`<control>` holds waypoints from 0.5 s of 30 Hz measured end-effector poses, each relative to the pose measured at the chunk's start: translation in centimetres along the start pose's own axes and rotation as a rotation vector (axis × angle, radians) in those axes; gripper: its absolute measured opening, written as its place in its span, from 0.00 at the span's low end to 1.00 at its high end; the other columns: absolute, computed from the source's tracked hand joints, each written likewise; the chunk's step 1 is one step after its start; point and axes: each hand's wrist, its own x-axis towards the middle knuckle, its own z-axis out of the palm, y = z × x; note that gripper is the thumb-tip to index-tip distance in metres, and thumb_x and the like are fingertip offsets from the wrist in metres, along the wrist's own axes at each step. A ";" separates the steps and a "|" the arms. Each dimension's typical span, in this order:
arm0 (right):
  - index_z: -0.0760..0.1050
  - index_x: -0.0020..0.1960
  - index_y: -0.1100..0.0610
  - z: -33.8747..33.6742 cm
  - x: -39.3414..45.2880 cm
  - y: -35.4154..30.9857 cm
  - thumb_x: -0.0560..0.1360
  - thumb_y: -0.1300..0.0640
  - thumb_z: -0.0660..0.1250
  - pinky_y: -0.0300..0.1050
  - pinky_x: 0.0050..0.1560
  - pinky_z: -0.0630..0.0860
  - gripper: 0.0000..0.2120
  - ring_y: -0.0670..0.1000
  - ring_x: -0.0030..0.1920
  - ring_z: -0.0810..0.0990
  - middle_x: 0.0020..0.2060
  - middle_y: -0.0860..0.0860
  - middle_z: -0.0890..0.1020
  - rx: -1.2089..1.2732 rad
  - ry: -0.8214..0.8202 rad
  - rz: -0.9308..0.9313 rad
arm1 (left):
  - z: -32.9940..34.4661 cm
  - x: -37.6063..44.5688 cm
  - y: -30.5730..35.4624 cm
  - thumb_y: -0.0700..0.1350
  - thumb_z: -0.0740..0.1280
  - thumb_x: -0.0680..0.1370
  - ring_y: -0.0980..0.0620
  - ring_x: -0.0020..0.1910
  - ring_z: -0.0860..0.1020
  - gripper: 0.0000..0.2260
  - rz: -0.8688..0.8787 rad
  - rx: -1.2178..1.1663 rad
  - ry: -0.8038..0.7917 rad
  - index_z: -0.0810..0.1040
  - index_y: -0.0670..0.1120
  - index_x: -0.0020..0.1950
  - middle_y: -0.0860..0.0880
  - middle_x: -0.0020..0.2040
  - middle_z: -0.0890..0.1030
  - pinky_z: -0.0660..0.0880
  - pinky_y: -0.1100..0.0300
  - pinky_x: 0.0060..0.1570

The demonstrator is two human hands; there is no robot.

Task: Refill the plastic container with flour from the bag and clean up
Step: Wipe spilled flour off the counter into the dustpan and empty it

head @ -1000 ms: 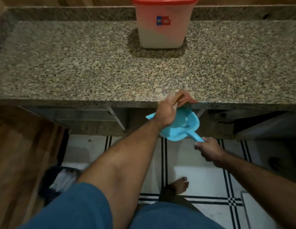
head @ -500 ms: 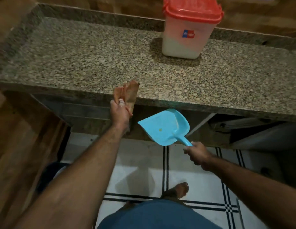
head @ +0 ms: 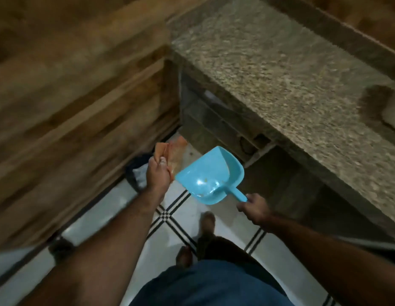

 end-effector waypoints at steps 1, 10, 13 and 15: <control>0.81 0.47 0.56 1.0 1.5 -2.0 0.73 0.53 0.74 0.43 0.30 0.74 0.07 0.50 0.31 0.78 0.37 0.53 0.82 -0.043 -0.033 -0.019 | -1.4 0.7 -0.6 0.42 0.61 0.88 0.42 0.57 0.80 0.13 -0.027 -0.008 0.066 0.77 0.36 0.66 0.39 0.59 0.82 0.74 0.53 0.60; 0.79 0.53 0.58 11.1 15.3 -16.0 0.80 0.55 0.71 0.41 0.31 0.72 0.07 0.48 0.32 0.75 0.37 0.52 0.80 -0.332 -0.339 -0.140 | -9.5 5.0 -7.6 0.45 0.57 0.90 0.46 0.47 0.78 0.05 -0.287 -0.114 0.460 0.71 0.48 0.62 0.46 0.51 0.77 0.76 0.60 0.41; 0.79 0.55 0.57 15.3 19.9 -18.5 0.80 0.52 0.70 0.41 0.30 0.72 0.09 0.48 0.30 0.74 0.36 0.53 0.79 -0.373 -0.397 -0.066 | -10.0 6.3 -11.3 0.44 0.56 0.90 0.53 0.42 0.77 0.07 -0.330 -0.170 0.535 0.72 0.45 0.65 0.47 0.50 0.77 0.77 0.63 0.33; 0.78 0.53 0.59 18.1 22.6 -19.7 0.80 0.54 0.67 0.40 0.29 0.71 0.08 0.49 0.28 0.74 0.34 0.53 0.78 -0.399 -0.435 0.020 | -9.4 7.3 -13.5 0.45 0.57 0.90 0.52 0.44 0.78 0.08 -0.404 -0.214 0.566 0.72 0.45 0.66 0.46 0.52 0.78 0.77 0.58 0.37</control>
